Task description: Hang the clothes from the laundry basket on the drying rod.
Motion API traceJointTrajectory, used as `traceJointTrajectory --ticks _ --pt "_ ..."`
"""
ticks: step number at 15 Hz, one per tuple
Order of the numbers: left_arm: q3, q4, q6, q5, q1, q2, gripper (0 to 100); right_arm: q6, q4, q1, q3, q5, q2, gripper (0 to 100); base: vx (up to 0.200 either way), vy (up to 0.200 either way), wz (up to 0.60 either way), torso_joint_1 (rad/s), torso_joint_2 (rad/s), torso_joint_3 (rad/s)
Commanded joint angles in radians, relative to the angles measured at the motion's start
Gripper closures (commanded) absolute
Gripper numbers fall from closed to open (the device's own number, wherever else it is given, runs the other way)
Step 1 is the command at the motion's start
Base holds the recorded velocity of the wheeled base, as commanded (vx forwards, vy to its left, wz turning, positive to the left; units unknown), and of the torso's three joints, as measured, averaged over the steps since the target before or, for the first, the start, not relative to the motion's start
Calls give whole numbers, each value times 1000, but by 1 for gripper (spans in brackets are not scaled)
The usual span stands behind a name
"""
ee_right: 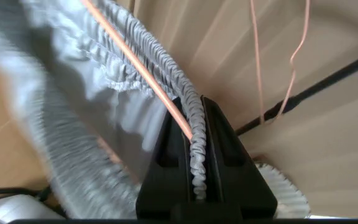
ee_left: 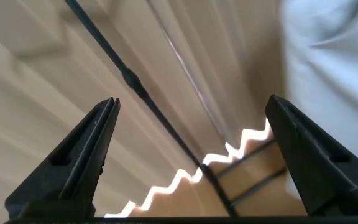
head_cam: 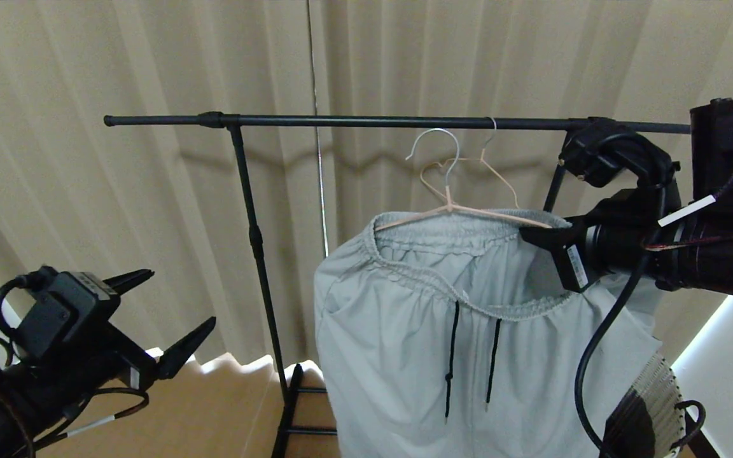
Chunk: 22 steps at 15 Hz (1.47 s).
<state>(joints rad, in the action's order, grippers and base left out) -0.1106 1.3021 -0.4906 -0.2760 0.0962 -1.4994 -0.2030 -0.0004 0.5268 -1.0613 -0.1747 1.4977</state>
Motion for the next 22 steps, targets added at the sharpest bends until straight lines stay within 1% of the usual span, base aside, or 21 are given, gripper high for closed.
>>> traceJointTrajectory --ticks 1,2,3,4,5,7,8,9,10,13,16,18,19,20,21,22 --pt "98 80 41 4 -4 53 0 28 7 1 4 -3 4 100 0 0 0 0 0 0" --pt "111 111 58 9 -6 64 0 45 19 1 3 -8 6 100 0 0 0 0 0 0" --pt "111 151 115 44 -7 85 0 76 50 -1 0 -54 6 100 0 0 0 0 0 0" --pt "111 161 147 69 -6 97 0 85 54 -1 1 -86 7 100 0 0 0 0 0 0" --pt "111 167 188 87 -6 116 0 100 53 -2 1 -108 7 100 0 0 0 0 0 0" --pt "111 166 250 90 -13 160 0 139 50 -4 1 -120 7 100 0 0 0 0 0 0" --pt "111 161 273 89 -13 185 0 152 46 -4 0 -128 7 100 0 0 0 0 0 0" --pt "111 161 274 89 -13 186 0 152 46 -4 0 -128 7 100 0 0 0 0 0 0" --pt "111 140 303 90 -18 222 0 157 43 -5 -2 -137 6 100 0 0 0 0 0 0" --pt "111 97 303 87 -36 271 0 157 42 -5 -5 -146 6 100 0 0 0 0 0 0" --pt "111 32 297 87 -36 401 0 155 42 -5 -5 -147 19 100 0 0 0 0 0 0" --pt "111 -49 262 89 -36 441 0 155 42 -5 -17 -147 30 100 0 0 0 0 0 0" --pt "100 -113 253 87 -36 465 0 157 42 -5 -22 -147 39 100 0 0 0 0 0 0" --pt "95 -136 253 87 -36 473 0 157 42 -5 -23 -147 41 100 0 0 0 0 0 0" --pt "83 -192 253 89 -36 484 0 157 40 -5 -23 -163 42 100 0 0 0 0 0 0" --pt "75 -213 253 89 -36 487 0 158 39 -5 -26 -167 42 100 0 0 0 0 0 0"
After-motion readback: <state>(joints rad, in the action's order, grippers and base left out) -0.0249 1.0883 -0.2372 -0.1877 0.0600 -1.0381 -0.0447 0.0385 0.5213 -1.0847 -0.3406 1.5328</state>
